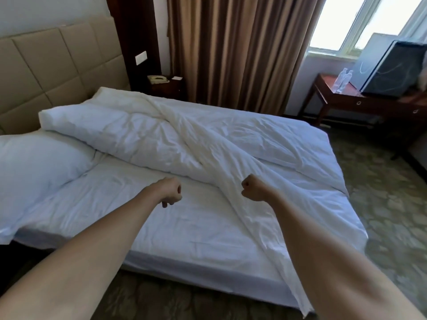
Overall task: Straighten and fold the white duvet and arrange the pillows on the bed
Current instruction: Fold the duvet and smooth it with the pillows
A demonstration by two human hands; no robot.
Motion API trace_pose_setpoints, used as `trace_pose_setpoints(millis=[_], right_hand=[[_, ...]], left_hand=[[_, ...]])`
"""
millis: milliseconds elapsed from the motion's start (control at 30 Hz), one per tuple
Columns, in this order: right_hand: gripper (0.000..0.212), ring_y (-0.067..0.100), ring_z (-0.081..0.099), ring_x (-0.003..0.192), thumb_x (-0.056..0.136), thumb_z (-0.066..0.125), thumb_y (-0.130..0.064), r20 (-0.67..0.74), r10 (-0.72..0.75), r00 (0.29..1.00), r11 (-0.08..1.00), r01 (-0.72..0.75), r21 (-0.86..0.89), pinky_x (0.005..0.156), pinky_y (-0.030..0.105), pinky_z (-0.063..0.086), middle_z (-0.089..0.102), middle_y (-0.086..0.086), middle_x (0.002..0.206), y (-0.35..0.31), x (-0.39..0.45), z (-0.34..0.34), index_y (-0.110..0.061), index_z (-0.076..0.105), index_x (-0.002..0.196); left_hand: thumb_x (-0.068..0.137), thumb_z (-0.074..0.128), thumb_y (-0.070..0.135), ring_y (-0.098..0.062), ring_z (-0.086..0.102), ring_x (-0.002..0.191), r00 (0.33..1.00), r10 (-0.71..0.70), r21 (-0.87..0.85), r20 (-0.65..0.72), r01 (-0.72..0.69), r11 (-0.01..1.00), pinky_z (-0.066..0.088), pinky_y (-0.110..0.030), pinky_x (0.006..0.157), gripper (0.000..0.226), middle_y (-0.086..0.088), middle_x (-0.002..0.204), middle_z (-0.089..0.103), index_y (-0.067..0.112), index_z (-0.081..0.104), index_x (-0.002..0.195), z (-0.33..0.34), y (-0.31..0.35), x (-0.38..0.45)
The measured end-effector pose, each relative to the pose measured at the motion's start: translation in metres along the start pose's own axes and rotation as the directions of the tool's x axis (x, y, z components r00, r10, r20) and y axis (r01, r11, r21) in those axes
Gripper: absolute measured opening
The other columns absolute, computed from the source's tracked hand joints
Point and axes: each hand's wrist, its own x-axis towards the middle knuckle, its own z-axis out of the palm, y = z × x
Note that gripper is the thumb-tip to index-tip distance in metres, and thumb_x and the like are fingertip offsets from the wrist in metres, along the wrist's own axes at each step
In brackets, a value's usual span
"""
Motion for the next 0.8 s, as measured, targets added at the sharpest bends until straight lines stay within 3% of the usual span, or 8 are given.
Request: trace_pose_setpoints(millis=[100,233,500,633,800], right_hand=[[0.043,0.014,0.02,0.052,0.076,0.051,0.007,-0.036,0.04,0.999,0.998,-0.041,-0.038,0.051,0.026,0.022,0.021,0.001,0.057,0.07,-0.021,-0.019,-0.015,0.024,0.052],[0.039,0.012,0.025,0.051,0.083,0.053,0.0,0.016,0.089,0.996,0.987,-0.086,-0.139,0.037,0.016,0.021,0.027,0.001,0.06,0.144,-0.052,-0.047,-0.012,0.029,0.055],[0.031,0.023,0.045,0.072,0.083,0.06,-0.009,0.033,0.08,0.996,0.987,-0.075,-0.142,0.062,0.026,0.034,0.042,-0.002,0.066,0.253,-0.012,-0.067,-0.016,0.042,0.059],[0.028,0.018,0.041,0.066,0.084,0.058,-0.006,0.149,0.06,0.987,0.995,-0.047,-0.09,0.055,0.027,0.031,0.041,-0.001,0.07,0.307,0.031,-0.042,-0.017,0.04,0.066],[0.01,0.03,0.058,0.091,0.086,0.062,-0.012,0.364,0.035,0.931,0.992,0.011,-0.122,0.075,0.035,0.048,0.055,0.009,0.101,0.372,0.061,-0.011,-0.015,0.053,0.091]], left_hand=[[0.089,0.05,0.014,-0.022,0.073,0.069,1.0,-0.004,-0.022,-0.026,0.003,1.0,0.051,-0.032,0.061,0.019,-0.015,0.085,0.073,0.004,0.067,0.089,0.028,0.06,0.005],[0.089,0.049,0.013,-0.025,0.074,0.072,0.999,0.011,-0.106,0.049,-0.005,0.994,0.048,-0.03,0.058,0.025,-0.015,0.085,0.074,-0.002,0.068,0.095,0.063,0.135,0.009],[0.094,0.048,0.015,-0.024,0.07,0.069,0.983,-0.067,-0.282,0.173,0.114,0.953,0.052,-0.029,0.064,0.023,-0.012,0.092,0.073,0.002,0.064,0.102,0.147,0.226,0.074],[0.094,0.047,0.012,-0.026,0.067,0.067,0.958,-0.2,-0.428,0.208,0.272,0.862,0.049,-0.028,0.06,0.022,-0.015,0.093,0.071,0.0,0.062,0.104,0.211,0.254,0.12],[0.096,0.046,0.015,-0.025,0.066,0.08,0.893,-0.331,-0.473,0.306,0.444,0.761,0.047,-0.029,0.06,0.014,-0.014,0.1,0.063,0.005,0.056,0.1,0.291,0.307,0.142]])
